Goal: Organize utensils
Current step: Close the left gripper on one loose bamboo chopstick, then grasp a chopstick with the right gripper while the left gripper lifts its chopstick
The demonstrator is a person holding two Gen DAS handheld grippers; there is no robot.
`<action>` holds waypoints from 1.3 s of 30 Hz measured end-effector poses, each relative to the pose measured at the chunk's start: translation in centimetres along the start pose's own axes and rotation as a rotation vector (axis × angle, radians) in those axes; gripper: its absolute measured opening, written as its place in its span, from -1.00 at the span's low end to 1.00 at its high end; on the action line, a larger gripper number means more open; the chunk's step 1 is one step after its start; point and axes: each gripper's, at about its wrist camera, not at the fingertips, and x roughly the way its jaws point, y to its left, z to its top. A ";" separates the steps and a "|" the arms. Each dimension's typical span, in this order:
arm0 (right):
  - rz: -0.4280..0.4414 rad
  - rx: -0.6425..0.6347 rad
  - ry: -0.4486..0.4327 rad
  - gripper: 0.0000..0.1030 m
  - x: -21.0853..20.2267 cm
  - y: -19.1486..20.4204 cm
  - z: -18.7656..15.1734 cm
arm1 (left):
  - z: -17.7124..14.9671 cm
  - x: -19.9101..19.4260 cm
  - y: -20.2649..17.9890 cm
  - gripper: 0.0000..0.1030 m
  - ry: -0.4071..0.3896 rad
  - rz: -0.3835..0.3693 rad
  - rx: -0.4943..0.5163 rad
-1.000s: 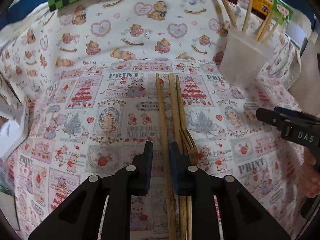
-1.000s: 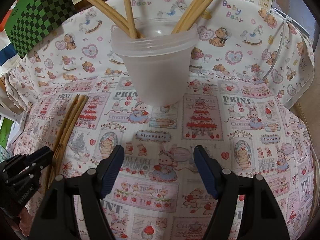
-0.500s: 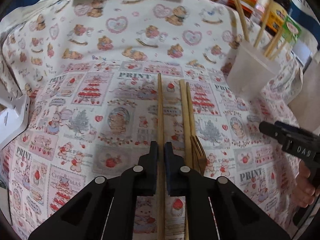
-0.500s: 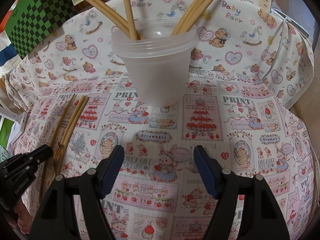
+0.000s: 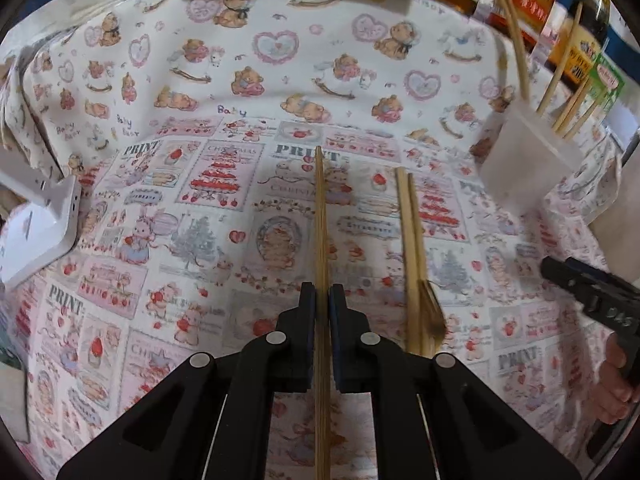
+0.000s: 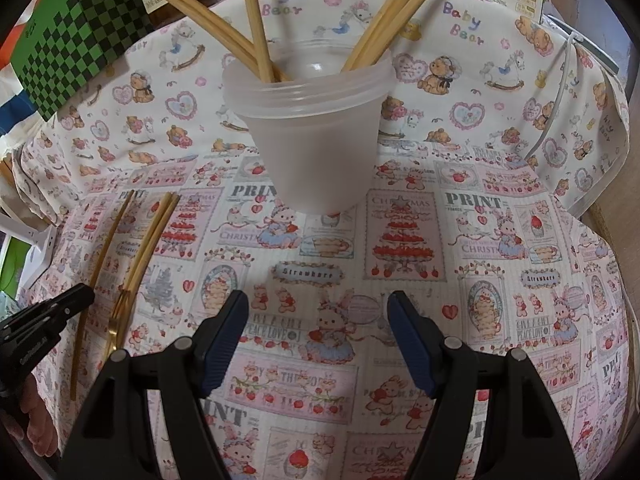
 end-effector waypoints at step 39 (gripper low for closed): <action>0.237 0.013 0.180 -0.78 4.9 9.3 6.3 | 4.1 -12.6 0.9 -0.91 -0.756 -0.036 -0.037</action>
